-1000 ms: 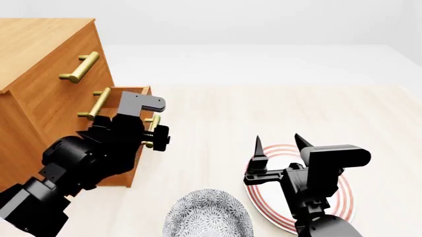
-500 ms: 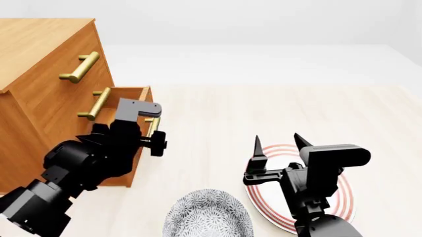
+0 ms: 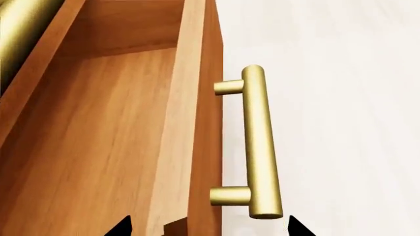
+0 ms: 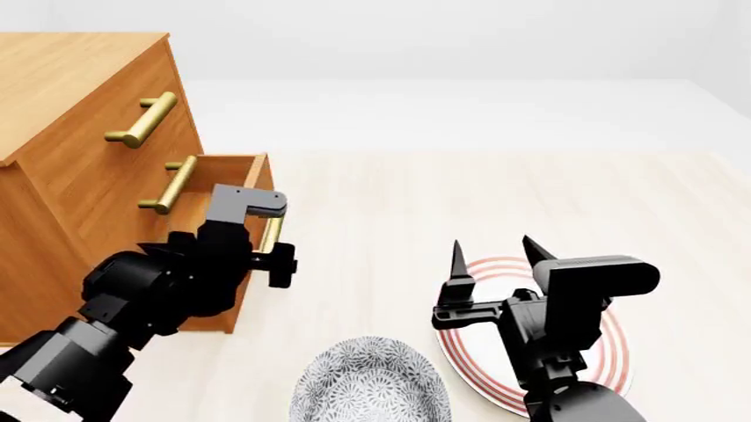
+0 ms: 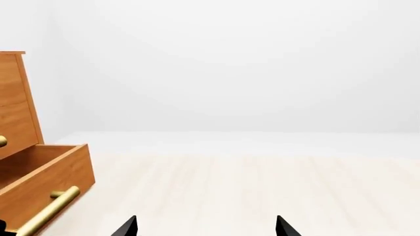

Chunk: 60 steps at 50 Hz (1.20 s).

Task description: Open the bottom drawer of the cabinet.

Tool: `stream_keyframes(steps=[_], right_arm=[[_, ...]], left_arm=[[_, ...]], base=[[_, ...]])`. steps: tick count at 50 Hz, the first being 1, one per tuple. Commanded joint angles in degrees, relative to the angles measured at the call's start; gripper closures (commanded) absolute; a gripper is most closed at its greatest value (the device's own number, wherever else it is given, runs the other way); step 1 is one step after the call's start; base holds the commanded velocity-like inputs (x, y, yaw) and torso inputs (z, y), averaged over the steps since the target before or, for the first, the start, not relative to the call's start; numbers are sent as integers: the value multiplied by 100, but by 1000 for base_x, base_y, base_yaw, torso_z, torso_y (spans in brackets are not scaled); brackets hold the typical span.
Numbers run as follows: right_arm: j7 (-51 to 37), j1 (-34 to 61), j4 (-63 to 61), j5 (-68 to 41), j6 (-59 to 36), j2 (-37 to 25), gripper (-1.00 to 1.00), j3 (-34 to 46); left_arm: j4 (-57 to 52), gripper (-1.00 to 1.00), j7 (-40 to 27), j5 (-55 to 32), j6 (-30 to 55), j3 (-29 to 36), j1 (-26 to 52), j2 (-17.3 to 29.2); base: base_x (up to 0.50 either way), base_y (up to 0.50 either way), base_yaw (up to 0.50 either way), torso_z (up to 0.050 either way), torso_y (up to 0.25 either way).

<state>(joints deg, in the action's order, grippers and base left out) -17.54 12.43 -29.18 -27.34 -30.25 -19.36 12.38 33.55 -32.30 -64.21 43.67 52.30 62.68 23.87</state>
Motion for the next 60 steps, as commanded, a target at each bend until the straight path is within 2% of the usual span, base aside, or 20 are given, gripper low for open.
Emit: stream_keyframes(steps=[1,16,44,60], right_arm=[[-15,-2,9,-6,20,-14,-100,28],[-32,-11,36,-18,55,-30,-100,51],[-86,40,29,-63,27,-71,-100,92],[-120,24,-6,-98,56,-108,-100,70]], left_arm=[[196,-100,99,-89,90,-29,24,-56],[315,-100,211,-136,167,-17,42,-108],[-102,-100,654,-86,255,204,110,-172],[362,-100,1212,-16,122,324,224,-624]], base=[[0,0,0,0,0],[0,0,0,0,0],[0,0,0,0,0],[0,0,0,0,0]])
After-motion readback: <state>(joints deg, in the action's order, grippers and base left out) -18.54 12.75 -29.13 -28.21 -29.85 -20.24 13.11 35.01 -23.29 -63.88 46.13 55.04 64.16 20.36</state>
